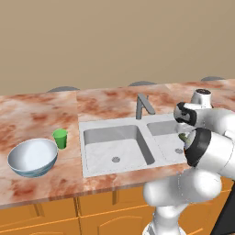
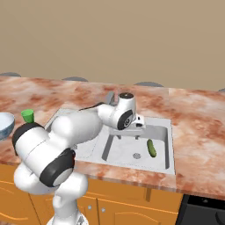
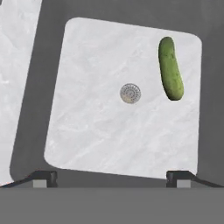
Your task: Pick the cucumber from the sink and place it in the bowl. Then pick the bowl and place it in the microwave. Then close the microwave door and press the start button.
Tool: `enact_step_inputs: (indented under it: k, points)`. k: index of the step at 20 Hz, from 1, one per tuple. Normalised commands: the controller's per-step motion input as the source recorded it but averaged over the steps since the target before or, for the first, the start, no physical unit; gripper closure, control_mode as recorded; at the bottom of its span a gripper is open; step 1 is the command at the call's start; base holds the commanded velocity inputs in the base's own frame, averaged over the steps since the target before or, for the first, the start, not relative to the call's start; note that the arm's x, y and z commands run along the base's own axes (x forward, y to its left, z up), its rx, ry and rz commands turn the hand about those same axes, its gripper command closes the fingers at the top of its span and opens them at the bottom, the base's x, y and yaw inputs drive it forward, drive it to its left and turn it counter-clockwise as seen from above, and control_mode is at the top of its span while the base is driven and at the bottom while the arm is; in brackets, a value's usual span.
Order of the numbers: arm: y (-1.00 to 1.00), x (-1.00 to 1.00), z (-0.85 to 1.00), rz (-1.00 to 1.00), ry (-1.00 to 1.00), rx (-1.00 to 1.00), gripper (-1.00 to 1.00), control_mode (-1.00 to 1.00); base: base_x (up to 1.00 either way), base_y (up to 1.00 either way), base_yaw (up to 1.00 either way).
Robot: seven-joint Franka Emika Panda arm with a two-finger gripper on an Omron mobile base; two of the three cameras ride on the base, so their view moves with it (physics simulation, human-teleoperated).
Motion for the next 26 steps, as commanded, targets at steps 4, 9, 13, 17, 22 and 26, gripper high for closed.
enact_step_inputs:
  k: [4,9,13,17,22,26]
  points:
    - [-0.49,0.55,-0.47,0.0,0.18,-0.02,-1.0,-1.0,0.0,0.0,0.0]
    - [-0.7,0.47,-0.35,0.0,0.18,0.0,-1.0,-1.0,0.0,0.0,0.0]
    - [-0.51,0.63,-0.49,0.01,0.16,0.0,-1.0,-1.0,0.0,0.0,0.0]
    - [-0.33,0.74,-0.55,0.08,0.07,0.0,-1.0,-1.0,0.0,0.0,0.0]
    - [-0.3,0.64,-0.54,0.1,0.07,0.0,-1.0,-1.0,0.0,0.0,0.0]
    - [-0.19,0.54,-0.61,0.11,0.05,0.0,-1.0,-1.0,0.0,0.0,0.0]
